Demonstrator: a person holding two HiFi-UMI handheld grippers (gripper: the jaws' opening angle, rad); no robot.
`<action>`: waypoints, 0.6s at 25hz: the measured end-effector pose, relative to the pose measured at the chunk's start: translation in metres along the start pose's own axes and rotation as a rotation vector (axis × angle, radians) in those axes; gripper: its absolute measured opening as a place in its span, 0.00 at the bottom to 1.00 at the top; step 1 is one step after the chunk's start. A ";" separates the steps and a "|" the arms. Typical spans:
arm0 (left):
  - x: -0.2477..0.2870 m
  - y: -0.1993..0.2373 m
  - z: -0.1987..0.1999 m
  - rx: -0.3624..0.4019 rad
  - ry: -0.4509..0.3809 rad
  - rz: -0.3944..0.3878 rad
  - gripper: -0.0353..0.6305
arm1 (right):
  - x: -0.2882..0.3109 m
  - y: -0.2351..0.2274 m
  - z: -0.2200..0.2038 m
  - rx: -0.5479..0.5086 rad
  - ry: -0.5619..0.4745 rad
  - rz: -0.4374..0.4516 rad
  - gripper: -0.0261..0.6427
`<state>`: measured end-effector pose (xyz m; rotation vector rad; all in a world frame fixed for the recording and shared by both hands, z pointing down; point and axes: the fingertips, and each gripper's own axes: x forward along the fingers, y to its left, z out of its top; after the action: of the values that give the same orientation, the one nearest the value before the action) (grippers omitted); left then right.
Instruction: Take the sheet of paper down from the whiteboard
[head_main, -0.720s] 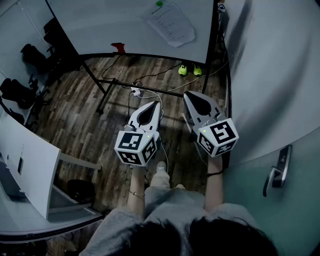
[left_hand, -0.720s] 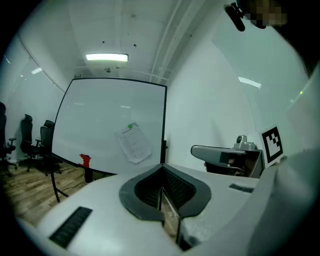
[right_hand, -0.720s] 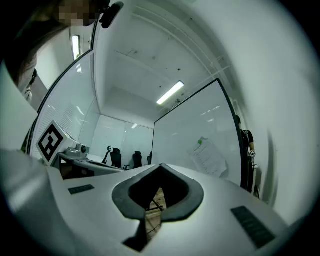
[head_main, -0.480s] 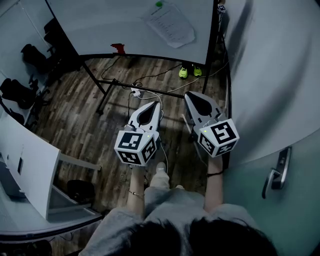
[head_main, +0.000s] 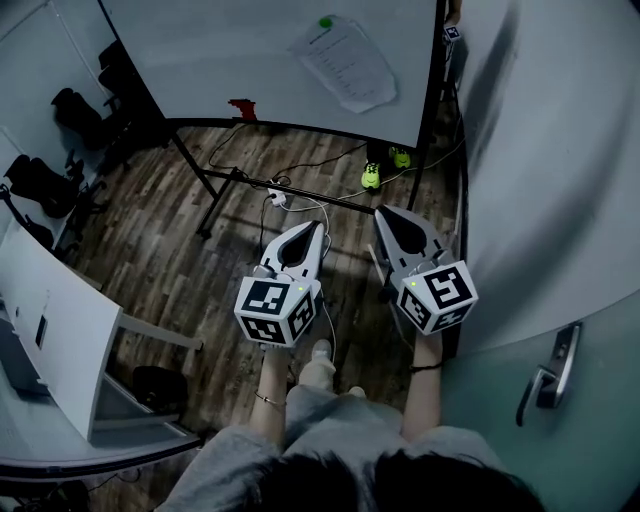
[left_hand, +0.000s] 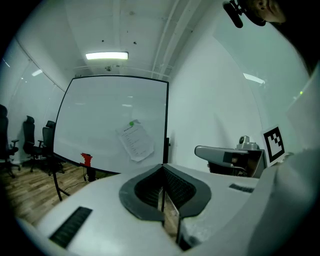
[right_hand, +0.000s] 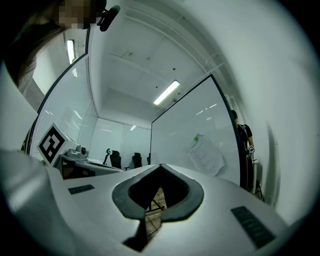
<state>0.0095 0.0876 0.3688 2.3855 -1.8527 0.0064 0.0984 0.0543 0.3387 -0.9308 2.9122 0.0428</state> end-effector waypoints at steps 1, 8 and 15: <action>0.002 0.002 -0.002 -0.007 0.003 0.001 0.06 | 0.002 -0.002 -0.003 0.003 0.005 -0.002 0.04; 0.044 0.022 0.006 0.003 -0.001 -0.034 0.06 | 0.034 -0.034 -0.004 -0.012 0.015 -0.044 0.04; 0.081 0.064 0.031 -0.005 -0.031 -0.087 0.06 | 0.089 -0.053 0.003 0.034 -0.021 -0.045 0.04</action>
<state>-0.0339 -0.0087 0.3498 2.4744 -1.7571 -0.0432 0.0573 -0.0406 0.3281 -0.9843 2.8618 -0.0001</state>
